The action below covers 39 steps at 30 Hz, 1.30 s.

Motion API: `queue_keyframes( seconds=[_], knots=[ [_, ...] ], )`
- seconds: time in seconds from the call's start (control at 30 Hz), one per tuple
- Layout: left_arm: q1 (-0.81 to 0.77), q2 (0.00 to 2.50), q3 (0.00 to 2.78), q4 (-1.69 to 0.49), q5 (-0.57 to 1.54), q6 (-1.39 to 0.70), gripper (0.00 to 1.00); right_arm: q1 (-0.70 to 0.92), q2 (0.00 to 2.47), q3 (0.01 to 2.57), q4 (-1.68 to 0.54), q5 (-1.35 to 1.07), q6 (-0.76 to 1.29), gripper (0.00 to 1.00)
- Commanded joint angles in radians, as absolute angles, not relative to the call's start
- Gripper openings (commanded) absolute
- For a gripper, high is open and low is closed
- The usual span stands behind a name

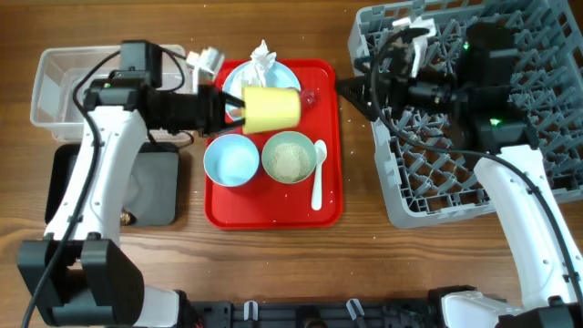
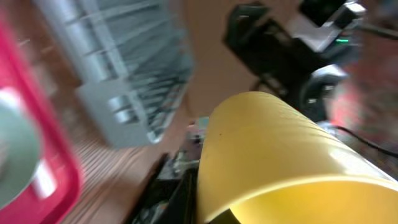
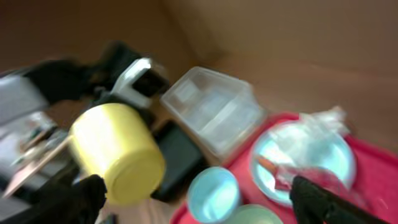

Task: Sort waste into correct bins and load items into the dishwasher rack
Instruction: 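Hand the yellow cup from the left gripper to the right gripper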

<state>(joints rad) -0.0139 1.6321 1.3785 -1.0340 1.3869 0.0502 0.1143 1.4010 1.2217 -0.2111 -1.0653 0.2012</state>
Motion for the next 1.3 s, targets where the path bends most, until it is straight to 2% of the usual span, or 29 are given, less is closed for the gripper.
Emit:
queue_keyframes(
  seconds=[0.0, 0.2, 0.27, 0.4, 0.57, 0.67, 0.73, 0.87, 0.9, 0.97, 1.1, 1.2, 1.27],
  knots=[
    [-0.018, 1.625, 1.388, -1.023, 1.576, 0.116, 0.04, 0.17, 1.391, 1.23, -0.127, -1.236, 0.266, 1.0],
    [-0.051, 1.625, 1.388, -1.005, 1.576, 0.116, 0.04, 0.314, 1.449, 1.23, -0.093, -1.213, 0.237, 1.0],
    [-0.064, 1.625, 1.388, -0.992, 1.576, 0.116, 0.04, 0.359, 1.47, 1.23, -0.062, -1.213, 0.24, 0.97],
    [-0.086, 1.625, 1.388, -0.978, 1.576, 0.117, 0.04, 0.412, 1.493, 1.23, -0.005, -1.212, 0.251, 0.82],
    [-0.09, 1.625, 1.388, -0.976, 1.574, 0.117, 0.04, 0.412, 1.493, 1.23, 0.101, -1.202, 0.318, 0.7],
    [-0.09, 1.625, 1.388, -0.976, 1.574, 0.117, 0.04, 0.412, 1.493, 1.23, 0.104, -1.202, 0.323, 0.58],
    [-0.09, 1.625, 1.388, -0.976, 1.573, 0.122, 0.09, 0.412, 1.493, 1.23, 0.104, -1.203, 0.33, 0.56],
    [-0.09, 1.625, 1.388, -0.976, 1.472, 0.124, 0.41, 0.373, 1.49, 1.23, 0.103, -1.206, 0.344, 0.54],
    [-0.09, 1.625, 1.388, -0.976, 1.45, 0.124, 0.45, 0.359, 1.489, 1.23, 0.099, -1.207, 0.344, 0.53],
    [-0.09, 1.625, 1.388, -0.978, 1.377, 0.123, 0.49, 0.289, 1.475, 1.23, 0.054, -1.214, 0.342, 0.53],
    [-0.09, 1.625, 1.388, -0.988, 1.195, 0.123, 0.48, 0.126, 1.439, 1.23, -0.18, -1.185, 0.252, 0.53],
    [-0.09, 1.625, 1.388, -0.987, 1.066, 0.095, 0.48, 0.04, 1.401, 1.23, -0.362, -1.061, 0.168, 0.53],
    [-0.09, 1.625, 1.388, -0.988, 0.93, 0.055, 0.48, -0.009, 1.349, 1.231, -0.511, -0.873, 0.126, 0.52]
  ],
)
